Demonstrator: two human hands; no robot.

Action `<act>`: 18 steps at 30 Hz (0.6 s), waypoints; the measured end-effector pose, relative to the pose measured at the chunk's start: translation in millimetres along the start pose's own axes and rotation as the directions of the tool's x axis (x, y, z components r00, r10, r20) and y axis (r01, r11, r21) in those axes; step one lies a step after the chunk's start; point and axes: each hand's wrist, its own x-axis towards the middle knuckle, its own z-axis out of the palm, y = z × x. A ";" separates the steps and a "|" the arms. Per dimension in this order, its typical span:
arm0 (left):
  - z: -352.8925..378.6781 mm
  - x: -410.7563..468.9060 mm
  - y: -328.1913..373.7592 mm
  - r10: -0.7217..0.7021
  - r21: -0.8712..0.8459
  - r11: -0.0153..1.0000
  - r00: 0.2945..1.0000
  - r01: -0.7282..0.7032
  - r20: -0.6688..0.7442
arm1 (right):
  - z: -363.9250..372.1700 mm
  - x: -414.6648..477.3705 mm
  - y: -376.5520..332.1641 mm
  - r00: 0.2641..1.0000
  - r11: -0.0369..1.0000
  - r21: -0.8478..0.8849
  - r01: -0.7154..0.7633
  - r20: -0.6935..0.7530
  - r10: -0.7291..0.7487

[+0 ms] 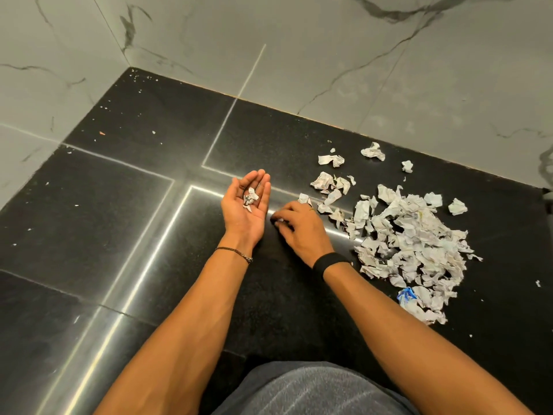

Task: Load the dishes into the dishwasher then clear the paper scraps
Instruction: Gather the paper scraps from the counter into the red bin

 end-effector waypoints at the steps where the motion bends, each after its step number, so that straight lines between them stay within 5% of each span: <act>1: 0.1 -0.6 -0.5 -0.002 0.013 1.000 1.000 0.002 0.005 | -0.6 0.1 0.5 1.000 1.000 -0.016 0.011 -0.015 -0.011; 5: 2.7 0.1 -9.9 -0.031 0.044 0.999 0.999 0.030 0.020 | -16.8 2.6 -5.2 0.980 0.976 0.183 -0.115 -0.138 0.142; 11: 14.6 2.5 -37.4 -0.138 0.036 0.990 0.989 0.136 0.062 | -51.6 16.6 -25.2 0.966 0.873 0.487 -0.038 -0.206 0.157; 15: 17.3 1.6 -36.2 -0.150 0.000 0.989 0.988 0.150 0.048 | -58.6 22.9 24.1 0.957 0.962 0.198 -0.190 -0.179 0.226; 18: 13.1 3.6 -29.3 -0.146 0.019 0.989 0.989 0.146 0.034 | -48.1 18.7 44.1 0.992 0.985 -0.118 -0.124 -0.010 0.124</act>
